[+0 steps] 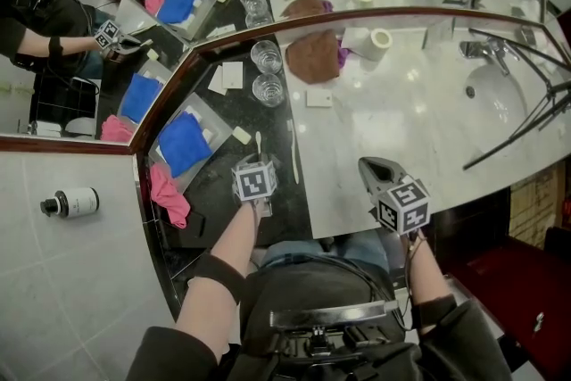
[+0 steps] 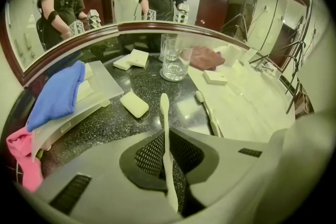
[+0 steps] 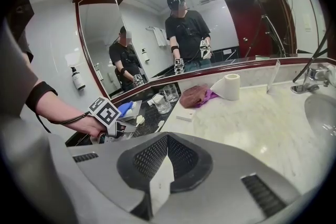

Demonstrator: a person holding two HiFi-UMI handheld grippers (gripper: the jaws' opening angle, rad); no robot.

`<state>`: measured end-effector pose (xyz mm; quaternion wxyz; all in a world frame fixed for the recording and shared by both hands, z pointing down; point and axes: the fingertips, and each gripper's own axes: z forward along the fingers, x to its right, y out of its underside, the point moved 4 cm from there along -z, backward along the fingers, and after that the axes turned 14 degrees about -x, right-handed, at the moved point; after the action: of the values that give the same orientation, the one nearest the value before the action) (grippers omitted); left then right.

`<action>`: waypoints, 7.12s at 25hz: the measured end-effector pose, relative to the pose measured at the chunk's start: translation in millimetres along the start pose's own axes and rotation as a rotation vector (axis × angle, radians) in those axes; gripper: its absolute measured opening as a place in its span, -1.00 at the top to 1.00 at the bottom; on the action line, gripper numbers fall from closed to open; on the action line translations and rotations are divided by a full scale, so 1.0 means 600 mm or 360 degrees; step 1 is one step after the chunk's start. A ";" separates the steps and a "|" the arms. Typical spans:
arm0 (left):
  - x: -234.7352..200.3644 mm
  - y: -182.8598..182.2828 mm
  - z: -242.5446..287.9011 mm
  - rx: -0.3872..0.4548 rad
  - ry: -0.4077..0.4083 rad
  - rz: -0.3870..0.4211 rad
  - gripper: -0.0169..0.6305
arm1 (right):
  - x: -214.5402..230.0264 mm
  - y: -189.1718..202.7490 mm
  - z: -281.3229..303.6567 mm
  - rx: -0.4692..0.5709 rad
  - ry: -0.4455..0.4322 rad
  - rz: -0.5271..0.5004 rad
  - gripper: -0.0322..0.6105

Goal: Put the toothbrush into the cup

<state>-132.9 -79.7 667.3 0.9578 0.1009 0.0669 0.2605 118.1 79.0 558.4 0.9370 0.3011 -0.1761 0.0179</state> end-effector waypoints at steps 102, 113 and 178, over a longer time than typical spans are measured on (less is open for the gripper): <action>-0.054 -0.449 -0.016 0.1344 0.0577 0.0641 0.51 | -0.289 -0.151 0.403 -0.0215 -0.1193 -0.1043 0.85; -0.082 -0.393 -0.049 0.1186 0.0476 0.0457 0.50 | -0.277 -0.170 0.337 -0.0251 -0.1079 -0.0936 0.85; 0.139 -0.050 -0.005 -0.0092 0.0263 0.0264 0.34 | 0.036 -0.048 0.059 -0.0135 -0.0293 -0.0097 0.85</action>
<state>-47.8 -61.7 651.4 0.9268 0.0566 0.1295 0.3481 131.0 33.5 576.3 0.9289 0.2667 -0.2529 -0.0458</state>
